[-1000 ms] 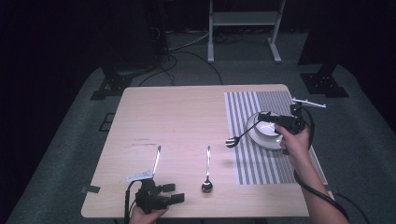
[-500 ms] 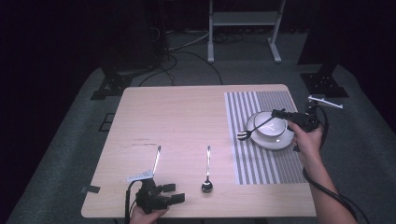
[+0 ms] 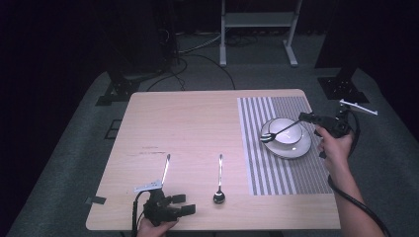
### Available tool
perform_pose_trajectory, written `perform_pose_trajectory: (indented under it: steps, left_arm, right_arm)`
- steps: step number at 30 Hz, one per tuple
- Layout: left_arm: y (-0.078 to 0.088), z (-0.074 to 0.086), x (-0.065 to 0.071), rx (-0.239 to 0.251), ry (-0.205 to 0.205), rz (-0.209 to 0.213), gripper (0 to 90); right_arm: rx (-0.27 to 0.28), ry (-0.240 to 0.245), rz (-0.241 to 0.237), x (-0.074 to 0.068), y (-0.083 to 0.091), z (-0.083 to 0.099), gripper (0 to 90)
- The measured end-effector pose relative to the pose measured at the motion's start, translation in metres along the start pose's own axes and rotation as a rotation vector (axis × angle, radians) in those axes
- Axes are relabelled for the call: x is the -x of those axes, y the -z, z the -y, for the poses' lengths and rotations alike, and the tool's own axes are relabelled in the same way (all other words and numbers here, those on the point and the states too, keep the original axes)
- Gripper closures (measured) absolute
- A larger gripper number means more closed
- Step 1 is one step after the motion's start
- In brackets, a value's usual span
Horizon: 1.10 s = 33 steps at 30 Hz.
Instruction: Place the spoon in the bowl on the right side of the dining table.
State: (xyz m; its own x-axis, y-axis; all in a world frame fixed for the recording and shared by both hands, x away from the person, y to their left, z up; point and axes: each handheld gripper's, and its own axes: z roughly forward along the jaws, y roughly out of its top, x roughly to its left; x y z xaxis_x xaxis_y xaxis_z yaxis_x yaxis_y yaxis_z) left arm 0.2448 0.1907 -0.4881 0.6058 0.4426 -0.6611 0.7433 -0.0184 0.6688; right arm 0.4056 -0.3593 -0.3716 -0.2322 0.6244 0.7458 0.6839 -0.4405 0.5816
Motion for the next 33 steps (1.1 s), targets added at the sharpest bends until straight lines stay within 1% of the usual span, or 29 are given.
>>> perform_pose_trajectory:
  steps: [12, 25, 33]
  left_arm:
    - [0.0, 0.0, 0.0, 0.001, 0.0, -0.001, 5.7]
    - [0.0, 0.0, 0.0, 0.0, -0.001, -0.003, 5.7]
    - [0.0, 0.0, 0.0, 0.0, 0.0, -0.002, 5.8]
  right_arm:
    - [0.04, -0.02, 0.039, 0.007, 0.011, -0.007, 87.8]
    - [0.089, -0.034, 0.065, 0.014, 0.024, -0.012, 87.7]
    - [0.112, -0.052, 0.091, 0.022, 0.031, -0.012, 87.5]
